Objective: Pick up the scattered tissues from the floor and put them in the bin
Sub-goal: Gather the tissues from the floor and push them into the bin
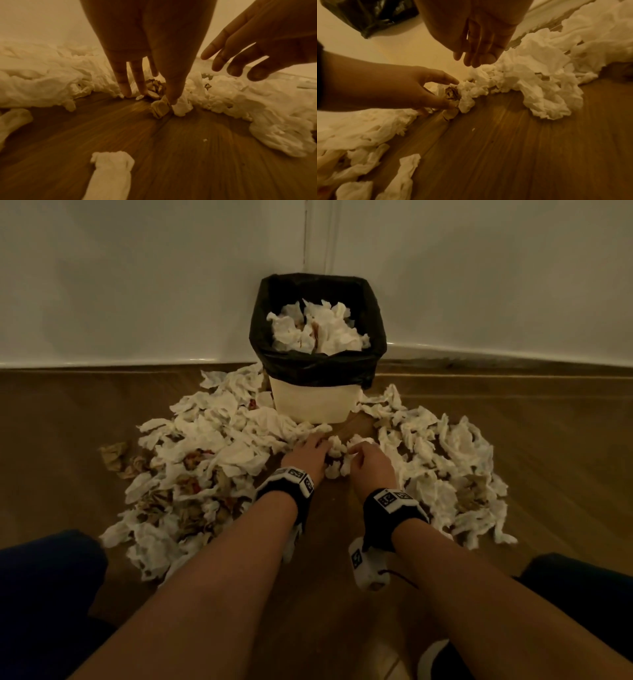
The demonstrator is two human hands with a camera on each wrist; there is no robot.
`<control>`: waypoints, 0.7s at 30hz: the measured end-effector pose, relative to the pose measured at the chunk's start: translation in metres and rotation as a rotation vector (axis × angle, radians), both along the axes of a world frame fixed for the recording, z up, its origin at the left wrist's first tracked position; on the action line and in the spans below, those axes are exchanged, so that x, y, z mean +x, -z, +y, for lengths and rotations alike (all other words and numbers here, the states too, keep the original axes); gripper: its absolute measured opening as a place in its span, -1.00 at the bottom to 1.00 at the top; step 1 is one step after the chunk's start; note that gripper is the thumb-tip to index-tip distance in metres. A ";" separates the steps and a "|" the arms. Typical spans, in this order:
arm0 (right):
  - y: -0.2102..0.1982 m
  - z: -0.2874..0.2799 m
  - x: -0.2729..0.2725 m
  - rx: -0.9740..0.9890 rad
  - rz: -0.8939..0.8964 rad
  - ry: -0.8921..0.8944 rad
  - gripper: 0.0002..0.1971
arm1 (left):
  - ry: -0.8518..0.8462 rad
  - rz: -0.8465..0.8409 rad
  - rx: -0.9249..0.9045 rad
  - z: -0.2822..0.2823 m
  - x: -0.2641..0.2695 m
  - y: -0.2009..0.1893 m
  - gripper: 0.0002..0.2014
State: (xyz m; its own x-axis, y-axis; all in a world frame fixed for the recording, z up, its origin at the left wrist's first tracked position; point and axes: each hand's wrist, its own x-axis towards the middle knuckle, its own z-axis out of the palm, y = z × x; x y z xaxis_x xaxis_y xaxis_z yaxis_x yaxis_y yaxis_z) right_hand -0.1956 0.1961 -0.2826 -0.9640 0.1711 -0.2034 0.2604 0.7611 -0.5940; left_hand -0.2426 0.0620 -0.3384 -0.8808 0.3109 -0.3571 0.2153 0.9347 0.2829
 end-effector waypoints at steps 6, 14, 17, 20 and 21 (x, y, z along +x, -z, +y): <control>0.011 0.006 0.004 0.032 -0.049 0.013 -0.76 | -0.076 -0.040 0.011 0.007 -0.001 0.009 -0.45; 0.014 0.008 0.008 -0.044 0.064 0.102 -0.78 | -0.322 -0.043 0.153 -0.004 0.030 0.005 -0.65; 0.018 0.009 0.007 0.005 0.120 0.066 -0.77 | -0.367 0.008 0.301 -0.011 0.037 0.002 -0.71; 0.023 0.005 0.007 0.095 0.170 -0.007 -0.71 | -0.428 0.010 0.387 -0.016 0.042 0.000 -0.67; 0.025 0.001 0.007 0.131 0.172 -0.046 -0.67 | -0.452 -0.006 0.421 -0.018 0.044 0.000 -0.63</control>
State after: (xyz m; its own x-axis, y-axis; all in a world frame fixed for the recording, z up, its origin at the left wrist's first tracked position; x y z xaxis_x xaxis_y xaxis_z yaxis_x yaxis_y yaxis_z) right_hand -0.1883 0.1973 -0.3079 -0.9900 0.1406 -0.0140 0.1272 0.8435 -0.5219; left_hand -0.1989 0.0444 -0.3386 -0.9568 0.0227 -0.2899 -0.1785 0.7412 0.6471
